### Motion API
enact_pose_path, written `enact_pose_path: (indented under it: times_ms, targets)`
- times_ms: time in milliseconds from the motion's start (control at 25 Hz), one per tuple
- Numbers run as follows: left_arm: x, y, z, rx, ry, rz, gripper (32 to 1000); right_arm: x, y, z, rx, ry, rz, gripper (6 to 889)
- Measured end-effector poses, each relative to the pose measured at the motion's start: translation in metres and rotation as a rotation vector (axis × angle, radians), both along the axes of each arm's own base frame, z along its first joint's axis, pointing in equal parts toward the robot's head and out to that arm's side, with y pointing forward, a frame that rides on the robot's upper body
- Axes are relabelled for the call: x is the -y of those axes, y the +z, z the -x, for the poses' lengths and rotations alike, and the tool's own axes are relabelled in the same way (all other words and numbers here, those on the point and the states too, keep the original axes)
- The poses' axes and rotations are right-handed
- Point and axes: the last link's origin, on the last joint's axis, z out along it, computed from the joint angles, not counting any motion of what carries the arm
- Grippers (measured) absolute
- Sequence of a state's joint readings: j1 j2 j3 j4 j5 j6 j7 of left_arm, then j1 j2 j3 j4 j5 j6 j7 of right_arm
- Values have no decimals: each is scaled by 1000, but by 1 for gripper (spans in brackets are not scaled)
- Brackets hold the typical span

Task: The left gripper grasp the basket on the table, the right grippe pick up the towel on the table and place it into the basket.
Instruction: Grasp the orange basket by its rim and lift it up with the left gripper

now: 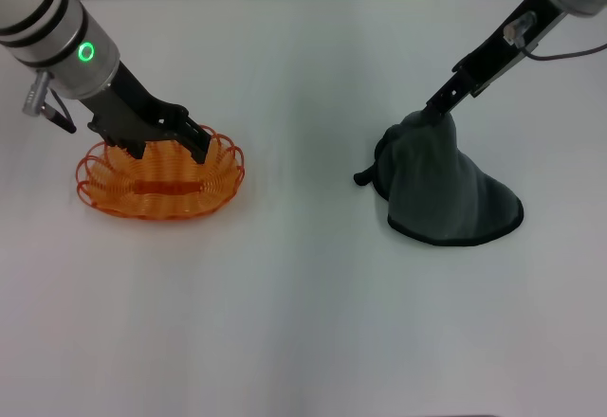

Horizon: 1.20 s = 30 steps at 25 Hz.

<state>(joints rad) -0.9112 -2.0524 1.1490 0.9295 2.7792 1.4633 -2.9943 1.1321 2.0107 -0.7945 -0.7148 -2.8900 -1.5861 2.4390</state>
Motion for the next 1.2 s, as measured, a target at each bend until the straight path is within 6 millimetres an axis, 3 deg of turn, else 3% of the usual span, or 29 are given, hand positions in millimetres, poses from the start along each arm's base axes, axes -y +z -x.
enact_pose_path:
  times_ms: [920, 1200]
  targets:
    - [-2, 3, 1, -4, -5, -12, 891, 0, -1, 1, 0, 5, 2, 807]
    - [-7, 6, 17, -38, 12, -44, 890, 0, -1, 0, -1, 9, 4, 805]
